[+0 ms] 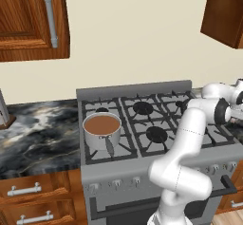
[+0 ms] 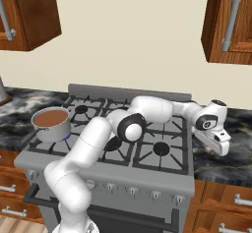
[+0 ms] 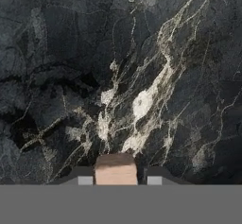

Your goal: Pick up the sugar cube(s) and place them in the saucepan with hot chocolate.

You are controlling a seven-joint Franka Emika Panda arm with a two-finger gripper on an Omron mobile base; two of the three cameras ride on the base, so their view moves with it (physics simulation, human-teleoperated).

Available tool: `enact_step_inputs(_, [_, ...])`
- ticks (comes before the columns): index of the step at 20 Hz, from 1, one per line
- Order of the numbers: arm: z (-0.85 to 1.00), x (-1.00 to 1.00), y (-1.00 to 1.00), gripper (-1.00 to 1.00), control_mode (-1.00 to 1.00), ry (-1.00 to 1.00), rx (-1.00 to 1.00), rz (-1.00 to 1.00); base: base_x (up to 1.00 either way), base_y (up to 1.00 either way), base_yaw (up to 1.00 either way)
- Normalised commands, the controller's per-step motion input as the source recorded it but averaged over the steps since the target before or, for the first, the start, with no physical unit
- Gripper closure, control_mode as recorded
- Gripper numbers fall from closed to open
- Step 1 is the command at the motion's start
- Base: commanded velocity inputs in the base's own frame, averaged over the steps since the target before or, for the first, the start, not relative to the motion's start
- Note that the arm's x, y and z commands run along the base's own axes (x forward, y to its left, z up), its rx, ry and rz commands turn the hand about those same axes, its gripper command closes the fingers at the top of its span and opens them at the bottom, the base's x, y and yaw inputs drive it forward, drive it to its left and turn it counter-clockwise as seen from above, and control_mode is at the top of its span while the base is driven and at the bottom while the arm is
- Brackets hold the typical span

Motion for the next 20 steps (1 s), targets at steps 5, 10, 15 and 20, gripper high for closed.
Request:
enact_step_inputs(5, [0.00,-0.16,0.00,1.00,-1.00,0.00,0.00,-0.07,0.00,0.00,0.00])
enact_step_inputs(10, [0.06,-0.12,0.30,1.00,-1.00,-0.01,-0.02,-0.01,0.00,0.00,0.00])
enact_step_inputs(15, [0.44,-0.28,0.94,1.00,-1.00,-0.12,-0.10,0.06,0.00,0.00,0.00])
enact_step_inputs(20, [0.55,-0.34,1.00,1.00,-1.00,-0.05,-0.12,0.16,0.00,0.00,0.00])
